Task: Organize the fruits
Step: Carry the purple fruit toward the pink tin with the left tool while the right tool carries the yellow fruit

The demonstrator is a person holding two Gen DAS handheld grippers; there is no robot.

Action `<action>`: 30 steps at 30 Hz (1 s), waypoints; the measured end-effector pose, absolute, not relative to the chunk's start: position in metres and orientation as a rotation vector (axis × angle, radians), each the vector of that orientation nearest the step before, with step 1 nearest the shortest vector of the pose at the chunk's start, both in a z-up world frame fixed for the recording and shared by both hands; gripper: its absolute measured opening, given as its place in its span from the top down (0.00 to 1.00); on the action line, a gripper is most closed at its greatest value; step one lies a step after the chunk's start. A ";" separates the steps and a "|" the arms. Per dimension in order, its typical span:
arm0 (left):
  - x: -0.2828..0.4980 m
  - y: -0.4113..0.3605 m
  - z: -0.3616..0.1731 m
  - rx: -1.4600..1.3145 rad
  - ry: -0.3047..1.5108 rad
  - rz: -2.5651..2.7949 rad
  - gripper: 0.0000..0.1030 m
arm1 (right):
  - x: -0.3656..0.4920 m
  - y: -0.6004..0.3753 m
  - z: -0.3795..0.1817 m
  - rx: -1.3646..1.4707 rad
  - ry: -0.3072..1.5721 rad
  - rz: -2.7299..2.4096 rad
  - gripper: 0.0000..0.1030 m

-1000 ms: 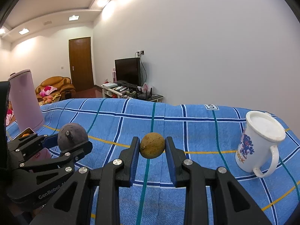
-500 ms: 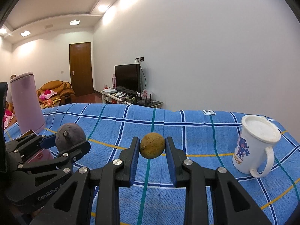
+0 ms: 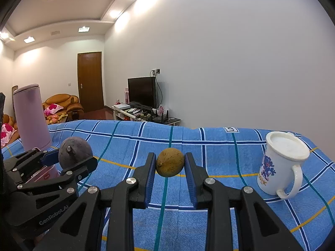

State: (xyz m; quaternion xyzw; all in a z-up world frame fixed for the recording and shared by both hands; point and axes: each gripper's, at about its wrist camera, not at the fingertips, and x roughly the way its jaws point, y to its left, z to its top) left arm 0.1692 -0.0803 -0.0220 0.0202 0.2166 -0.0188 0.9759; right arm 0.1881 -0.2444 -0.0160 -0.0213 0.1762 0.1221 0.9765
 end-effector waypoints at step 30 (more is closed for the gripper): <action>0.148 -0.081 -0.016 0.077 0.374 -0.021 0.50 | 0.178 -0.244 -0.017 -0.051 0.328 0.256 0.71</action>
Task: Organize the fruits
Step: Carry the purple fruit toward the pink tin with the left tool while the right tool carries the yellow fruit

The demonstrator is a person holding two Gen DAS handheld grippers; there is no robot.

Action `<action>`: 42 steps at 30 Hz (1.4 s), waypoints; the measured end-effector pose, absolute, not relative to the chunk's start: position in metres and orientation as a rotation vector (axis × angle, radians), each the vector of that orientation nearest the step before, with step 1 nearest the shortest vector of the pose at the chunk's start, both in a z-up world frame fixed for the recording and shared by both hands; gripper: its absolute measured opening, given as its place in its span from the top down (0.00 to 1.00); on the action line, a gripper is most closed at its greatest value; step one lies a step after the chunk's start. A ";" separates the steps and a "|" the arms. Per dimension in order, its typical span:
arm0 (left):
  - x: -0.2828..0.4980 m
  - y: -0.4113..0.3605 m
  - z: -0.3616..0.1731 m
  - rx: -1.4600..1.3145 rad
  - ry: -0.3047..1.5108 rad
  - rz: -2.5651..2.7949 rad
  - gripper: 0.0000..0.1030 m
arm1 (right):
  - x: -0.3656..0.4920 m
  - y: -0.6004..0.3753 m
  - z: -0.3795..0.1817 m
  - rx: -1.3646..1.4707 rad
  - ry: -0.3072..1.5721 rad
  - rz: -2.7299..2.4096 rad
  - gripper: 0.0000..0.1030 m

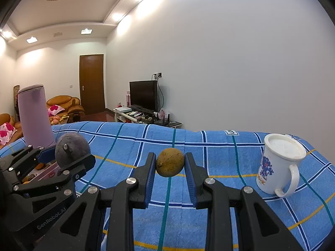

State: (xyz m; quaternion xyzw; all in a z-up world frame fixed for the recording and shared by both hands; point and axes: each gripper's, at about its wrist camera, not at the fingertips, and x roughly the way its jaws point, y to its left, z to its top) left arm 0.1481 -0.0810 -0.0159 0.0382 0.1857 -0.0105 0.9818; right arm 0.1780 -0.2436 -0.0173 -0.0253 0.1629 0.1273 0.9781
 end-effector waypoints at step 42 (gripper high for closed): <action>0.102 -0.060 -0.018 0.085 0.438 -0.043 0.50 | 0.127 -0.209 -0.015 -0.089 0.334 0.346 0.71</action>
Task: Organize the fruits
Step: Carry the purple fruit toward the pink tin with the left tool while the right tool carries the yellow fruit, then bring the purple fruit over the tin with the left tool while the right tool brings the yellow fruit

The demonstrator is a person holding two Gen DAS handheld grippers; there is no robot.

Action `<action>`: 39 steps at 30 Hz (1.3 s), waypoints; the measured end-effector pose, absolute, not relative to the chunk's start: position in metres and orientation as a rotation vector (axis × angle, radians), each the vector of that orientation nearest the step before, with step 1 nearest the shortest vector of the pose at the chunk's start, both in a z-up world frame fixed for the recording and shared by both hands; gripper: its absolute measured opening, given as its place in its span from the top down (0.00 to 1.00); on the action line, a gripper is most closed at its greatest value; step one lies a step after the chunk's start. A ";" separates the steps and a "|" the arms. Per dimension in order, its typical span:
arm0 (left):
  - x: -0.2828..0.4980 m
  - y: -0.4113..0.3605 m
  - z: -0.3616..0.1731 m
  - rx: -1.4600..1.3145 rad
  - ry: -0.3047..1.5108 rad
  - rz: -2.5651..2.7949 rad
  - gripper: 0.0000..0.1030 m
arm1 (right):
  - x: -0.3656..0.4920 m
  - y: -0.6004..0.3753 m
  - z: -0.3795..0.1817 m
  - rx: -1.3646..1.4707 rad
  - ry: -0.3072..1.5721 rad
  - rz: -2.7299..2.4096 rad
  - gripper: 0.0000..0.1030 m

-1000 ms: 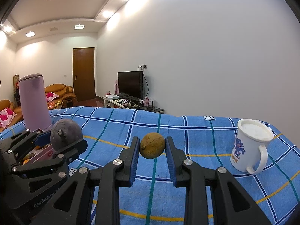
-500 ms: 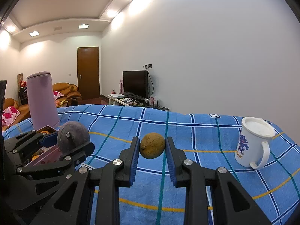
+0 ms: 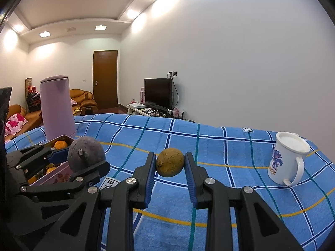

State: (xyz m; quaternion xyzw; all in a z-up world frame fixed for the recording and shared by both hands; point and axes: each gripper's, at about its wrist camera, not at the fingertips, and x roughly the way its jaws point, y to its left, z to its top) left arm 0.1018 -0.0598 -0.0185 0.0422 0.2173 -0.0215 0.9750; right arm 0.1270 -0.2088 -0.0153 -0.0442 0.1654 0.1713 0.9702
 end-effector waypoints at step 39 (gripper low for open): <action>0.053 0.019 -0.018 0.023 0.436 0.034 0.50 | 0.104 -0.146 -0.018 -0.098 0.379 0.520 0.71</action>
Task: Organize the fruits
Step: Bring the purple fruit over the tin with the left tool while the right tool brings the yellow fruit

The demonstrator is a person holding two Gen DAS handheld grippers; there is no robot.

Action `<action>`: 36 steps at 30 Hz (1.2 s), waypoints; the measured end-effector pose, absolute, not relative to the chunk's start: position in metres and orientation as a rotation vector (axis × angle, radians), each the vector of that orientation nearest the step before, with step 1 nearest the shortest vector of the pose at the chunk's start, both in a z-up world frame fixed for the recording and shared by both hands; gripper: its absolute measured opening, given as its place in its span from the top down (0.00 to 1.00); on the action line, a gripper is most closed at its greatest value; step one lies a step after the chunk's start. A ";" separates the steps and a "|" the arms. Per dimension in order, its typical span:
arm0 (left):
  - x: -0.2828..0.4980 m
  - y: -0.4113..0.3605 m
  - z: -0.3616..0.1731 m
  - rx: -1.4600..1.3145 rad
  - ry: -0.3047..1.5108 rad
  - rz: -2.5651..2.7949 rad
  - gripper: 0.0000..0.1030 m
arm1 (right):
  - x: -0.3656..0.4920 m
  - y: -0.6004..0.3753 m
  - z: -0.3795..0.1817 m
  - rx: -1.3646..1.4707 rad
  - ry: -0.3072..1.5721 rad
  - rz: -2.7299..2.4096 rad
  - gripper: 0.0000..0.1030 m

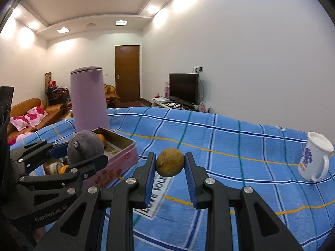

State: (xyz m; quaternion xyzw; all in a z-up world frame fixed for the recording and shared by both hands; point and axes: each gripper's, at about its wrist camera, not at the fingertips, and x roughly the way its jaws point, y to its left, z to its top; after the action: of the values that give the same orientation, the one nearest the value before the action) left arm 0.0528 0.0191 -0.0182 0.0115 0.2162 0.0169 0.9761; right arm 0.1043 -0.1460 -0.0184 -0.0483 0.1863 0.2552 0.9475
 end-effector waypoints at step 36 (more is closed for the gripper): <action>0.046 0.129 -0.033 -0.083 0.565 0.217 0.50 | 0.100 -0.009 -0.029 -0.222 0.489 0.754 0.71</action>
State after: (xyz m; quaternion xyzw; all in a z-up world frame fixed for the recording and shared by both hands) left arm 0.0456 0.1289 -0.0328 -0.0409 0.2783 0.1070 0.9536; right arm 0.1001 -0.0087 -0.0294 -0.1071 0.2358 0.3636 0.8948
